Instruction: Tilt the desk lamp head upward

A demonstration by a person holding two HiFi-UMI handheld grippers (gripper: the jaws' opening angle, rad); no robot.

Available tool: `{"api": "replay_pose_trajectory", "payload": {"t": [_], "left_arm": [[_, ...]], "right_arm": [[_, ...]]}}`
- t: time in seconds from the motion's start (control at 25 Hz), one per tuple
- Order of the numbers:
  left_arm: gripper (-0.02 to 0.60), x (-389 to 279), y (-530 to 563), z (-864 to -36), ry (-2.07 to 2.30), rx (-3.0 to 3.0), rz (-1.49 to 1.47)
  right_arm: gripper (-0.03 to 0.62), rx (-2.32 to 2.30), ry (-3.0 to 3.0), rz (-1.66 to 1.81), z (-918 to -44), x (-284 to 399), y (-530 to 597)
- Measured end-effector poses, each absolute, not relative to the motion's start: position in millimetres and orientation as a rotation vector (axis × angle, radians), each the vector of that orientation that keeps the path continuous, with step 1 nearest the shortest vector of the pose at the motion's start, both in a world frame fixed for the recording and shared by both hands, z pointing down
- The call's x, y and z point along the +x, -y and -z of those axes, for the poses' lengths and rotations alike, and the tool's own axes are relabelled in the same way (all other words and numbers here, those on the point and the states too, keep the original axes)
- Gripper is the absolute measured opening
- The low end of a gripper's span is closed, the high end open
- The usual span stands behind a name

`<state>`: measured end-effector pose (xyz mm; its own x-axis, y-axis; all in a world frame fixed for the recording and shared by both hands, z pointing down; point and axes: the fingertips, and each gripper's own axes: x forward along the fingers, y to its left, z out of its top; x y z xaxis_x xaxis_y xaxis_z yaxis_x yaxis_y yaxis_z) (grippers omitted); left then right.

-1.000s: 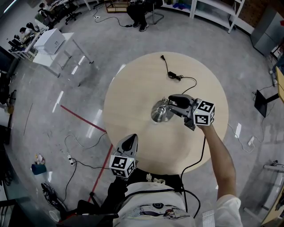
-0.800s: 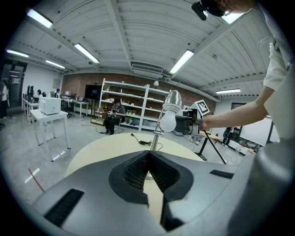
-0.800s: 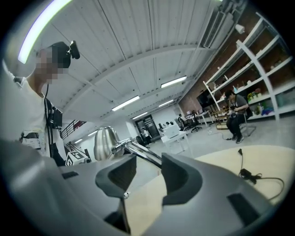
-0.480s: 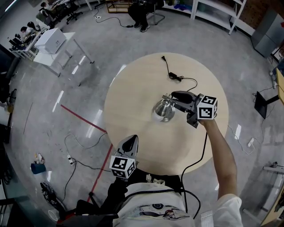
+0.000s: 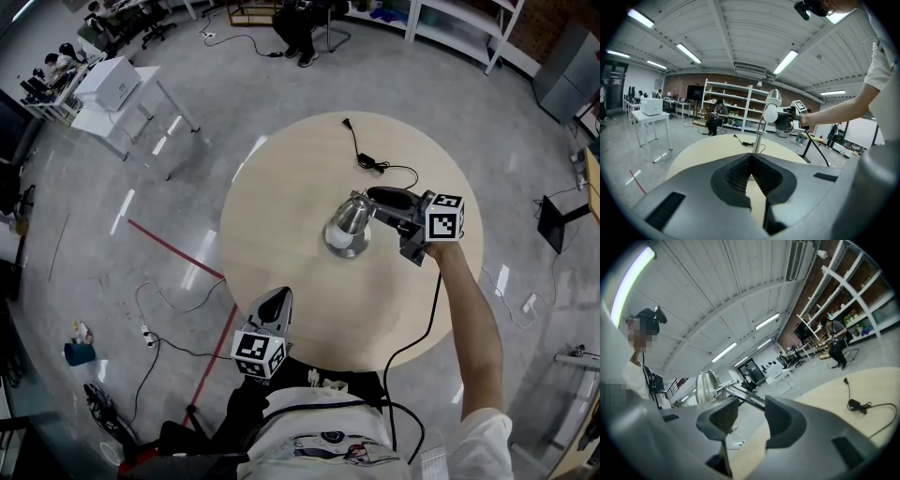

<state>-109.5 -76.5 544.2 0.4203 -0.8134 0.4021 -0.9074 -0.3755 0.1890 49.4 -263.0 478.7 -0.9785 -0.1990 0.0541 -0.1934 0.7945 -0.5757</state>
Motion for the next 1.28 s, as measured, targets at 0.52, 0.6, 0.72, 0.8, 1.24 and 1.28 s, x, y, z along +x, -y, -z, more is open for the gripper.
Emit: {"api": "replay_pose_trajectory", "payload": {"t": [0.52,0.6,0.72,0.8,1.24,1.28], "left_arm": [[-0.008,-100,85,-543,1.440,2.320,-0.349],[-0.008,-101,85,-543,1.435,2.323,-0.350],[-0.008,-100,83,-542,1.433,2.326,-0.349],[-0.008,-103,82,-542,1.438,2.325,-0.348],[-0.008,-126,78,-537,1.458,2.326,-0.325],[-0.008,-128,78,-536,1.458,2.330,-0.320]], "right_arm": [[0.164,-0.202,-3.137,0.820,-483,34,236],[0.164,-0.217,-3.144,0.801,-483,33,235],[0.164,-0.240,-3.150,0.764,-484,34,235],[0.164,-0.260,-3.161,0.734,-485,35,234],[0.181,-0.647,-3.195,0.385,-466,66,239],[0.181,-0.745,-3.183,0.343,-463,75,238]]}}
